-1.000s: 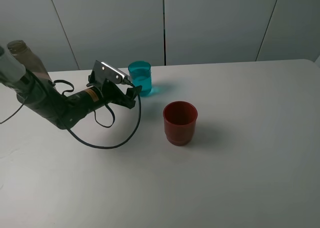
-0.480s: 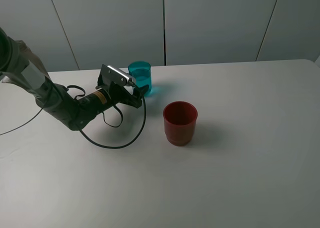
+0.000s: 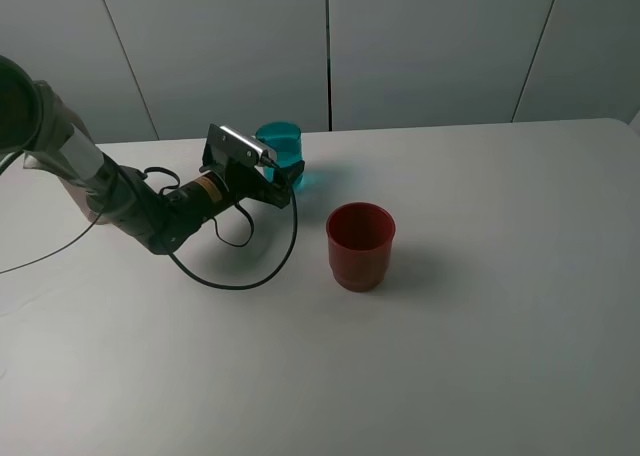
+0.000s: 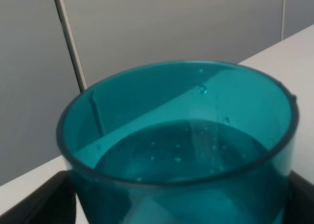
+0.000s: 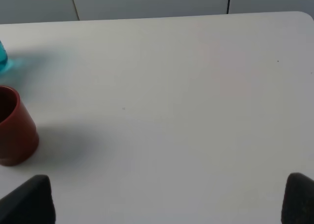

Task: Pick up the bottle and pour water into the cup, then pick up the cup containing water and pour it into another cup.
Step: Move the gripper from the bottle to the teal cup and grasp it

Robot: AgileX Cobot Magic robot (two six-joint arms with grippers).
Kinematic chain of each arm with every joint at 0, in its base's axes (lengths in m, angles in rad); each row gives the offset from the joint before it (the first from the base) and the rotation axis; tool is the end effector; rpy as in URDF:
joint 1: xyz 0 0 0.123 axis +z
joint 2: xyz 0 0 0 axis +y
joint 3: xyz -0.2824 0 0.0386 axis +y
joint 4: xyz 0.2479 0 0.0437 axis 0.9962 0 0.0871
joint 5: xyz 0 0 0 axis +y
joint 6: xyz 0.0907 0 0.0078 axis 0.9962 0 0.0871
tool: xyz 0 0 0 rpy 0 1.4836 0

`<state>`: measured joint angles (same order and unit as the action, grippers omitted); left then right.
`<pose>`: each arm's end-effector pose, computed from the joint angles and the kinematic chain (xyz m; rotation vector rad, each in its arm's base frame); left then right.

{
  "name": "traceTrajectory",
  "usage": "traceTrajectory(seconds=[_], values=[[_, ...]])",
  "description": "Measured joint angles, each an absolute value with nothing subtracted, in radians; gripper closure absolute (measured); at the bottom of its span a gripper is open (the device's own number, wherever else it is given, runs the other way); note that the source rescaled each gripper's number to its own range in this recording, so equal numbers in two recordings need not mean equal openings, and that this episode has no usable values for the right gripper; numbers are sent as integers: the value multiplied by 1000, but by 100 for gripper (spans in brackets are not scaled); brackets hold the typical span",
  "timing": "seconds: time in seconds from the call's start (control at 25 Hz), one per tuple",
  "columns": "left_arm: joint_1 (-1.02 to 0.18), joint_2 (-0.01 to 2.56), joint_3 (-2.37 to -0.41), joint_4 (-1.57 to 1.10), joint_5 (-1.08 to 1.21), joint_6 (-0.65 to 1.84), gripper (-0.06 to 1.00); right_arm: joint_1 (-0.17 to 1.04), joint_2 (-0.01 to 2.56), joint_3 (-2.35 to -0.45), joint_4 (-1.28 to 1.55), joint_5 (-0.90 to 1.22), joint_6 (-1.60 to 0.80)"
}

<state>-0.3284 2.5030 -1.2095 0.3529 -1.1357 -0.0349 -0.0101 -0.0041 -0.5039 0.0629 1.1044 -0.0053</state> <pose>0.4127 -0.1707 0.0255 0.6052 1.5658 -0.4233 -0.0078 0.0052 0.2749 0.0001 2.0790 0.0663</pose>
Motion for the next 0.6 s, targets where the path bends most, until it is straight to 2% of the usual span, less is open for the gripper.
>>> traceTrajectory(seconds=[0.6], values=[[-328,2551,-1320,406,-1107,-87,-6,-10,-4,-504,63,1104,0]])
